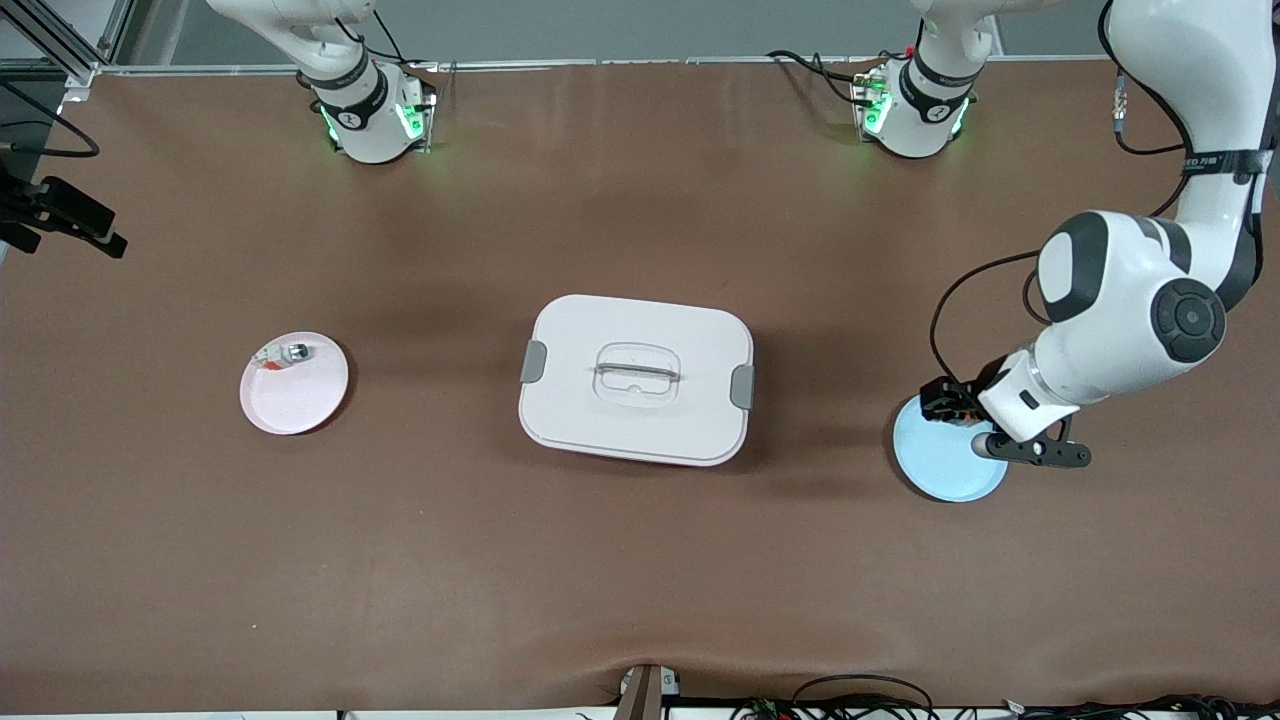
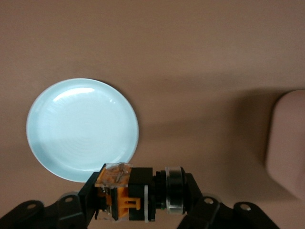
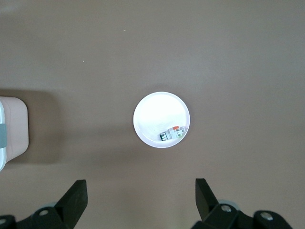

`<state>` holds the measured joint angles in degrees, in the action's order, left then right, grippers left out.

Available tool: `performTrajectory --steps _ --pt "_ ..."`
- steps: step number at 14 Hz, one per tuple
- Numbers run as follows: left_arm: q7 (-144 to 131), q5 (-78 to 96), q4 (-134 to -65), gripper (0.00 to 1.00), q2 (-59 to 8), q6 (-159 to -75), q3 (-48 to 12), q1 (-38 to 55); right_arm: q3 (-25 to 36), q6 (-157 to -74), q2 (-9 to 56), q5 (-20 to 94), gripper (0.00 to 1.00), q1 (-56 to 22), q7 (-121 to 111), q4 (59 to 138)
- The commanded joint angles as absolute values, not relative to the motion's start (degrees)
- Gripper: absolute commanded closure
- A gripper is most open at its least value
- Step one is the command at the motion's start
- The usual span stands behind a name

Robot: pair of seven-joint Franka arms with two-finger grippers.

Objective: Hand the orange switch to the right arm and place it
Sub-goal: 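Carry the switch over the box while the right gripper reaches toward it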

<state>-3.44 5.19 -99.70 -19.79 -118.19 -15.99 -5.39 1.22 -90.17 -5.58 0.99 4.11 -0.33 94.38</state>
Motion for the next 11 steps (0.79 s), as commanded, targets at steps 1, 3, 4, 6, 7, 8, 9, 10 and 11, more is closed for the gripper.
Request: performTrajectory --steps 1,3,4,6,7,8,9,10,11 --pt "-12.4 6.7 -95.6 0.97 -20.0 -114.3 -19.7 -5.4 0.4 -90.6 -6.6 0.7 0.00 5.2 0.1 95.2" --pt "-19.7 9.0 -93.6 1.00 -20.3 -114.3 -22.9 -5.1 0.4 -90.4 -6.6 0.7 0.00 5.2 0.2 95.1" --pt "-23.9 10.1 -92.5 1.00 -20.4 -114.3 -24.2 -4.8 0.4 -90.1 -6.2 0.7 0.00 5.3 -0.3 94.6" --pt "-32.7 10.5 -90.6 1.00 -21.0 -114.3 -26.3 -3.1 0.5 -88.5 -5.0 0.6 0.00 5.4 -0.5 93.4" --pt "-37.4 10.5 -89.6 1.00 -21.0 -114.3 -26.9 -1.6 0.5 -88.2 -4.9 0.6 0.00 5.3 -0.5 93.5" --pt "-42.2 10.5 -89.0 1.00 -21.1 -114.3 -27.1 -0.2 0.4 -88.2 -4.4 0.6 0.00 4.8 -0.5 93.7" --pt "-47.8 11.0 -88.9 1.00 -21.4 -114.5 -27.1 1.6 0.4 -88.0 -3.6 0.4 0.00 4.7 -0.6 93.4" --pt "-53.0 11.8 -87.9 1.00 -22.1 -114.6 -27.1 3.8 0.4 -87.8 -3.2 0.4 0.00 4.7 -0.6 93.4" --pt "-58.1 12.0 -85.9 1.00 -23.4 -114.6 -27.1 6.0 0.4 -87.7 -2.1 0.5 0.00 4.9 -0.7 93.4"
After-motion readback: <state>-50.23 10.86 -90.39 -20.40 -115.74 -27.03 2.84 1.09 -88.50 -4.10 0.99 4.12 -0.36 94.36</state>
